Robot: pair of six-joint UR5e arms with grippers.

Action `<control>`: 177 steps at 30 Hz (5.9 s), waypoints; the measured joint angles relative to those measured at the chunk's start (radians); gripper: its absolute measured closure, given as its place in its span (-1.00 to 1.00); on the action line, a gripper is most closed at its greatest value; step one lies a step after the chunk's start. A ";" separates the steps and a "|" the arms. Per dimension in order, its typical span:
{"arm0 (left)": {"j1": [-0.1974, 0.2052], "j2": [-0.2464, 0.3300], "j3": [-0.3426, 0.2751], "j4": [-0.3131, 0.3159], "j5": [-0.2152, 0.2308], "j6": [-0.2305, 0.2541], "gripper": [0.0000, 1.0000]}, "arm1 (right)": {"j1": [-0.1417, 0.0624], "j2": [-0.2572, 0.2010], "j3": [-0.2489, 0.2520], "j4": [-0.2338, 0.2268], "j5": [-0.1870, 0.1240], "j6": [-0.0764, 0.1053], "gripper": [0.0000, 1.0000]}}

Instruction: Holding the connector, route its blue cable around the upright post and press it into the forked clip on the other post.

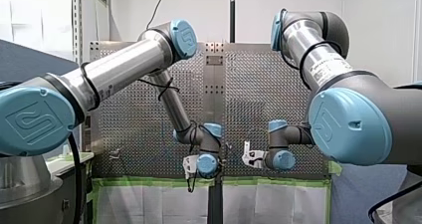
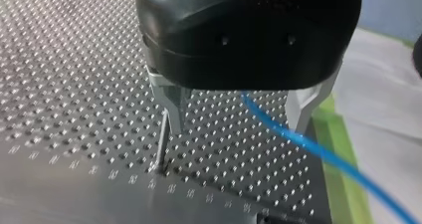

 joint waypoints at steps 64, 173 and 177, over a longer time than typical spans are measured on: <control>0.000 0.000 0.006 0.070 -0.118 0.057 0.68 | 0.004 0.000 -0.001 -0.001 -0.023 -0.012 1.00; 0.006 0.029 0.022 -0.012 0.030 0.119 0.53 | -0.082 -0.078 -0.002 0.003 -0.029 0.011 1.00; 0.016 0.024 0.024 -0.013 0.045 0.103 0.53 | -0.082 -0.078 -0.002 0.003 -0.029 0.011 1.00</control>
